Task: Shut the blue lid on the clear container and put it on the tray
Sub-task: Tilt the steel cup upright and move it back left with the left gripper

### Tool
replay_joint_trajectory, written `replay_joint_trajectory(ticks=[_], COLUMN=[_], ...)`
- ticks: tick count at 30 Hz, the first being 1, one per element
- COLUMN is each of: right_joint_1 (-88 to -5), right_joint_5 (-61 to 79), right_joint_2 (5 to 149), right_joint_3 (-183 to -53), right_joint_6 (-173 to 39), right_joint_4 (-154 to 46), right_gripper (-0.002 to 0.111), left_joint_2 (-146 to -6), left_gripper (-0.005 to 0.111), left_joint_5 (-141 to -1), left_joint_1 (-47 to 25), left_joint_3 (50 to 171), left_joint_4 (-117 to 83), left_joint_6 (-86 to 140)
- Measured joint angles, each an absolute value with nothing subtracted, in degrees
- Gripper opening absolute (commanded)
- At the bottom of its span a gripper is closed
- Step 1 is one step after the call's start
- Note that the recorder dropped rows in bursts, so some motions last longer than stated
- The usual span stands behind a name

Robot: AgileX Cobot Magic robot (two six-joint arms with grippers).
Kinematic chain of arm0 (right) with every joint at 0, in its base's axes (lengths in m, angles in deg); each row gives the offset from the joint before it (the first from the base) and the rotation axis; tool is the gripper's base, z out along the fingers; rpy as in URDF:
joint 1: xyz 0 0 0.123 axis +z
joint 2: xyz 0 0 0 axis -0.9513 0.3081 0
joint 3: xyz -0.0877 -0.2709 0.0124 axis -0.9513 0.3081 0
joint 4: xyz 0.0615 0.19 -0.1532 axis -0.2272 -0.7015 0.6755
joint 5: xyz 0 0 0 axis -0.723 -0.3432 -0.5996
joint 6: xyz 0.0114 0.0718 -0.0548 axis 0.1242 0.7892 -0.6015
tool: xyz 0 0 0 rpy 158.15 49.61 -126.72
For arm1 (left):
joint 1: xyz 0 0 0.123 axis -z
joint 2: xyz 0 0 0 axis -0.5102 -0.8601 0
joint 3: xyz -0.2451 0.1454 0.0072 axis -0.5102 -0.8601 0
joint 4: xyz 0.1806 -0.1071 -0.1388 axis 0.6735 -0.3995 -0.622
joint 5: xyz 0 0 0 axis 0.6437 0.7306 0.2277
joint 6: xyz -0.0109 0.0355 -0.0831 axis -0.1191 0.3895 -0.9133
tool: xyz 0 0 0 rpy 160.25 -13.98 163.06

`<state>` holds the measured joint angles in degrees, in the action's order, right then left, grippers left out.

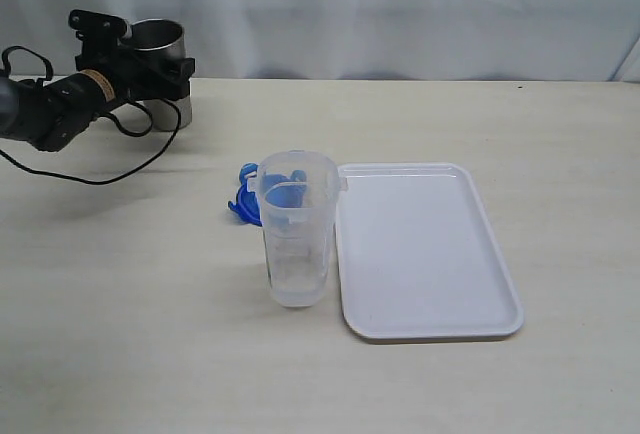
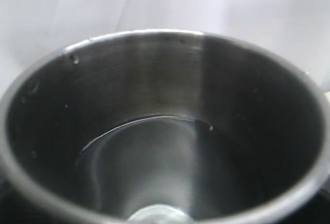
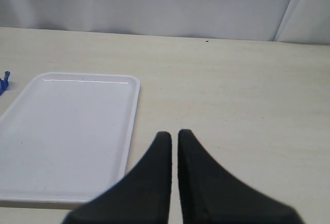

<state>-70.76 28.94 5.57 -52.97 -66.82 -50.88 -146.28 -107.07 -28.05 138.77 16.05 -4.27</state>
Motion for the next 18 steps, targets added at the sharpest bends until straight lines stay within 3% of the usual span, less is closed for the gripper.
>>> replay_joint_trajectory(ticks=[6, 9, 13, 18], right_joint_1=[-70.76, -70.76, -70.76, -70.76], right_joint_5=[28.94, 28.94, 28.94, 28.94], right_joint_2=[5.57, 5.57, 5.57, 5.57], right_joint_3=[-52.97, -52.97, -52.97, -52.97], right_joint_6=[-66.82, -66.82, -66.82, -66.82], right_joint_4=[-50.88, -50.88, -50.88, -50.88], right_gripper=[0.005, 0.005, 0.005, 0.005], left_joint_2=[-146.28, -146.28, -146.28, -146.17], left_gripper=[0.005, 0.022, 0.056, 0.072], left_joint_5=[-107.07, -106.78, -106.78, -106.78], left_joint_1=[-28.05, -28.05, -28.05, -28.05], left_joint_3=[138.77, 138.79, 138.79, 139.12], left_joint_4=[16.05, 16.05, 16.58, 20.88], left_joint_6=[-4.36, -4.51, -5.09, -9.09])
